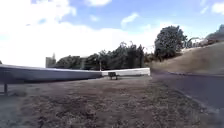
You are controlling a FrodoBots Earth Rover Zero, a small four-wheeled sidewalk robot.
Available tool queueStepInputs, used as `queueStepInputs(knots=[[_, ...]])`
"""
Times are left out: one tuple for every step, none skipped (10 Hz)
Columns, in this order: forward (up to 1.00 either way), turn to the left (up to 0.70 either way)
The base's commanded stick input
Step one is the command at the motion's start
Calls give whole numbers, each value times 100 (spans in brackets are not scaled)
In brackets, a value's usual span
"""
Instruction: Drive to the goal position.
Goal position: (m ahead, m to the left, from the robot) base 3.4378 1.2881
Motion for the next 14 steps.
queueStepInputs(knots=[[100,0],[100,0],[100,0],[100,0],[100,0],[100,0],[100,0],[100,0],[100,0],[100,0],[100,0],[100,0],[100,0],[100,0]])
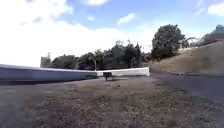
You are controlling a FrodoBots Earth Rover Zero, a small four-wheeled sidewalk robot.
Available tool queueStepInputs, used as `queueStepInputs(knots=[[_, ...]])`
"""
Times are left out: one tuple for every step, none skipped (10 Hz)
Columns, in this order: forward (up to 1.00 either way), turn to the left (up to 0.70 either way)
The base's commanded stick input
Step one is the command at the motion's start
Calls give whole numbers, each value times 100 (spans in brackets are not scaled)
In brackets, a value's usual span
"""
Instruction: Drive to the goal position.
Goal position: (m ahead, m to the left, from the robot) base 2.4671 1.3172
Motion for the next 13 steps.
queueStepInputs(knots=[[100,0],[100,0],[100,0],[100,0],[100,0],[100,0],[100,0],[100,0],[100,0],[100,0],[100,0],[100,0],[100,-2]])
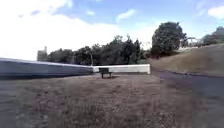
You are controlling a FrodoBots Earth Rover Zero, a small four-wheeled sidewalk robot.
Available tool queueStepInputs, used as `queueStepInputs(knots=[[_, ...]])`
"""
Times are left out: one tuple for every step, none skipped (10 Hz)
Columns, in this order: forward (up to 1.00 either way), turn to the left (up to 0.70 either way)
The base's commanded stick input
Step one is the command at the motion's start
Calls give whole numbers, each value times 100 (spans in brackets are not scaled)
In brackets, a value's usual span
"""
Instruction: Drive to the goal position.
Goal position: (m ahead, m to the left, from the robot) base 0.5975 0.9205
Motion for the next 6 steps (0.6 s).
queueStepInputs(knots=[[100,-8],[100,-13],[100,-19],[100,-25],[100,-30],[100,-36]])
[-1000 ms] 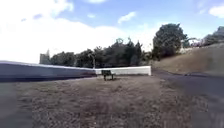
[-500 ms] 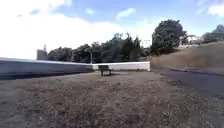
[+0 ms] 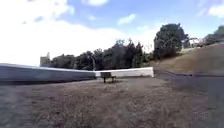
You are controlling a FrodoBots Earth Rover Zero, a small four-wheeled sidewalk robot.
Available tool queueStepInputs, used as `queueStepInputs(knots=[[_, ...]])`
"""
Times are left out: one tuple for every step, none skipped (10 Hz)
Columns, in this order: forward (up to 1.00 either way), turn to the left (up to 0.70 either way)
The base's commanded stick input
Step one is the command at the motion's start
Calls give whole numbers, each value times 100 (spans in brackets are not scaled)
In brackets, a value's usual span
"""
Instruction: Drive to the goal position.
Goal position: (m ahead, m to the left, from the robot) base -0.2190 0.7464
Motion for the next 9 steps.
queueStepInputs(knots=[[100,-40],[100,-40],[100,-40],[100,-39],[100,-35],[100,-32],[100,-29],[100,-25],[100,-22]])
